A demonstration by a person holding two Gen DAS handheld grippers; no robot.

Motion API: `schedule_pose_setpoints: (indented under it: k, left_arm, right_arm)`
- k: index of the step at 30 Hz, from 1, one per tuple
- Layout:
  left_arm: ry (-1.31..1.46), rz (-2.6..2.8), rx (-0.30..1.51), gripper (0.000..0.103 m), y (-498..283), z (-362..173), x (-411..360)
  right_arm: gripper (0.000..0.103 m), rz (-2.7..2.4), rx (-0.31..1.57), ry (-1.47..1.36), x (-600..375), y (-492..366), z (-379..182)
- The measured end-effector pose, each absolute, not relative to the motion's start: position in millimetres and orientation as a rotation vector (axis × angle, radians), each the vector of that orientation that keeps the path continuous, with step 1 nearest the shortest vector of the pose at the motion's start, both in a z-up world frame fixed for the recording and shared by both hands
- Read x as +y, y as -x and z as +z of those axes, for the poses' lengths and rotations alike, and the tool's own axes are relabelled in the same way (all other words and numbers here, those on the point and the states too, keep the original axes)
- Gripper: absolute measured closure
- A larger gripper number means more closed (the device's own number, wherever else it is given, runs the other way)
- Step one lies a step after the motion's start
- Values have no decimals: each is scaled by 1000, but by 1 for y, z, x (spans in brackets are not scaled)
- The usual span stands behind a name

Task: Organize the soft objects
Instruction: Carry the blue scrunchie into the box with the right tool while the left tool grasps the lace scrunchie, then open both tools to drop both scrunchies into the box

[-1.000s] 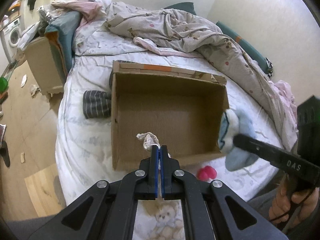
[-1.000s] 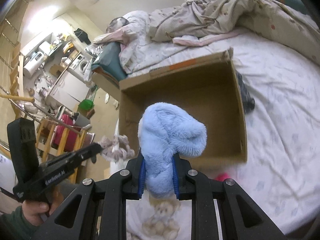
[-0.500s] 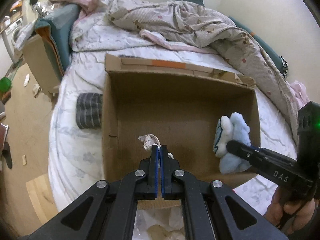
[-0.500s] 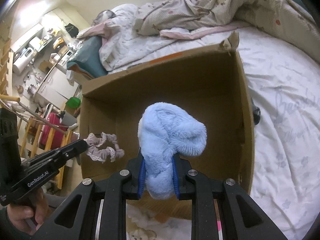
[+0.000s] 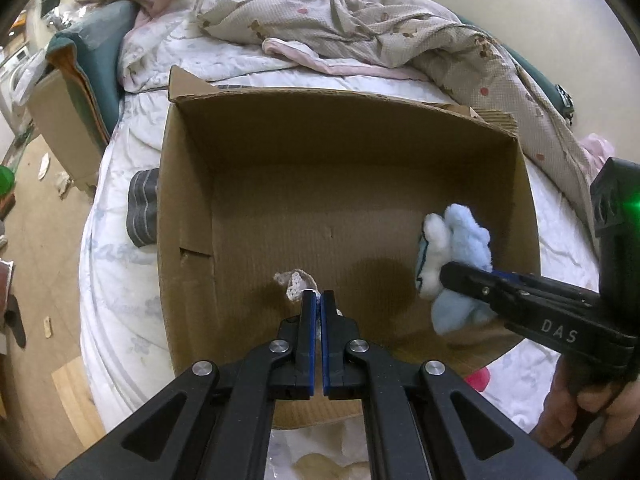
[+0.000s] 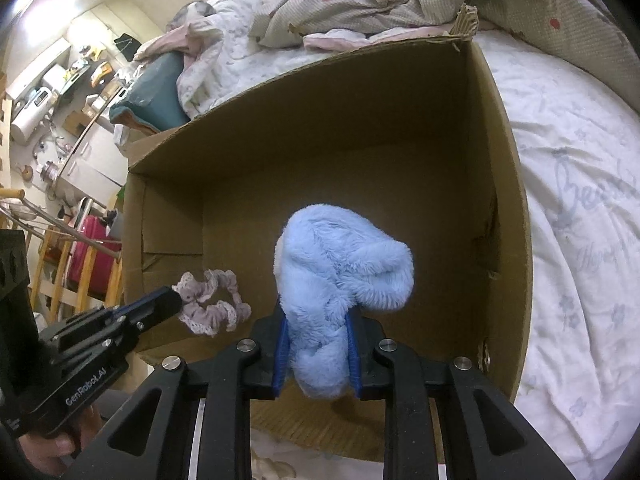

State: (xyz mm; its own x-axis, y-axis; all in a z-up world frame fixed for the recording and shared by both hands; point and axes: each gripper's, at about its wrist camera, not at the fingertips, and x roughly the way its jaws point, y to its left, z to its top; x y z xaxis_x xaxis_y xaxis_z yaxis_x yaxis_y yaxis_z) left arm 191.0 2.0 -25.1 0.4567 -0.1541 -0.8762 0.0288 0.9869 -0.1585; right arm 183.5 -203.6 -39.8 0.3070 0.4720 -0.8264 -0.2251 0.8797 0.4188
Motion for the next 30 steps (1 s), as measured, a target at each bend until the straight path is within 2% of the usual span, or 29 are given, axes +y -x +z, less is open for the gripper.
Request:
schedule_pose_setpoints:
  k: [11,14,16,17,18,19,20,22,30]
  left_arm:
    - [115,-102,1087,99,-190,-21,2]
    - [120,-105,1085,89,-189,-20,2]
    - [118,-101,1082,70,-188,-19,1]
    - [115,-96,1079,64,-188,-18,1]
    - [115,-92,1073,52,-187,-17,1]
    - [114,-86,1063,40,-186,-16,1]
    - [110,-78,1056,38,-186,-14,0]
    - [103,-77,1042,36,-185,-12,-1]
    - [90,-67,1017,36,-182,-6,-1]
  right_arm:
    - [75,469,1169,-237,-203,-183,-39]
    - [74,475,1165,-250,-204,-183,-39]
    - [72,479,1161,-253,-204,-184,-38]
    - [66,483,1158,-256,-203,-184,-37]
    - [60,484,1155,-262,-204,-184,-36]
    - [44,489,1147,-277,-206,-184,-35]
    - [33,494,1137,-290,-207,-184,-33]
    - [28,497,1117,-307,-209,-184,-29]
    - [28,497,1084,-331,-216,-183,-15]
